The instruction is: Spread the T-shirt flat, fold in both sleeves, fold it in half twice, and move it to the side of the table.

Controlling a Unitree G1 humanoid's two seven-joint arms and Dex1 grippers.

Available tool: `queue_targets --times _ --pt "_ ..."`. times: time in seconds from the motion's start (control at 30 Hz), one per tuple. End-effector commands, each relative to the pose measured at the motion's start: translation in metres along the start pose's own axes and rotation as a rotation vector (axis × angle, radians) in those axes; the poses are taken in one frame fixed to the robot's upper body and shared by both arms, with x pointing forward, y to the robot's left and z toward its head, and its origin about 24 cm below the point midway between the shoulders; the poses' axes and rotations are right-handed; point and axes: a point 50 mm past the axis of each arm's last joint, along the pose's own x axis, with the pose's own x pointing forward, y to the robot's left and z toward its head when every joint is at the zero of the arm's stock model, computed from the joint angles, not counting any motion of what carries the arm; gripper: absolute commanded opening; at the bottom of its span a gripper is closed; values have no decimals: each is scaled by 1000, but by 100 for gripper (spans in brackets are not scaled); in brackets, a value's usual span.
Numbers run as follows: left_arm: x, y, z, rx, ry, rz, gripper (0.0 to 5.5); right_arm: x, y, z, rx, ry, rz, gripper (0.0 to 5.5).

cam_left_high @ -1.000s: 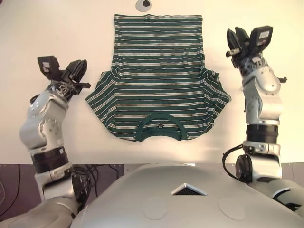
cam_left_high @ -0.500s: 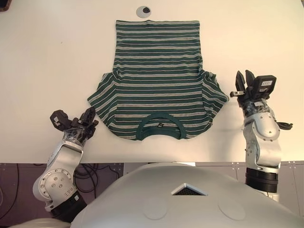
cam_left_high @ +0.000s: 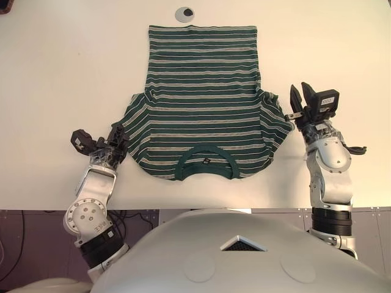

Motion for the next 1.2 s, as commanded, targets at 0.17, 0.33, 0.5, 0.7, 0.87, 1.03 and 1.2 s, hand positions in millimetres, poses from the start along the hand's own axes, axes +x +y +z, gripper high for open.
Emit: queue_targets --times 0.17,0.33,0.5,0.7,0.87,1.03,1.2 --pt "-3 -25 4 165 -29 -80 2 2 -2 -2 -42 4 6 116" --pt "-8 -61 1 416 -15 -245 2 3 -3 -3 -46 6 4 116" --pt "-13 -84 -16 568 92 -383 2 6 -2 -2 -49 -1 14 116" --pt "-14 -89 -35 612 200 -447 2 8 -1 -4 -52 -1 21 116" --pt "-13 -87 -47 635 268 -441 2 10 -3 -3 -54 -6 19 116" --pt "-14 -88 -48 639 264 -436 62 13 -6 -2 -59 -10 19 116" --pt "-23 -97 -39 584 239 -516 79 13 -14 -3 -61 11 10 116"
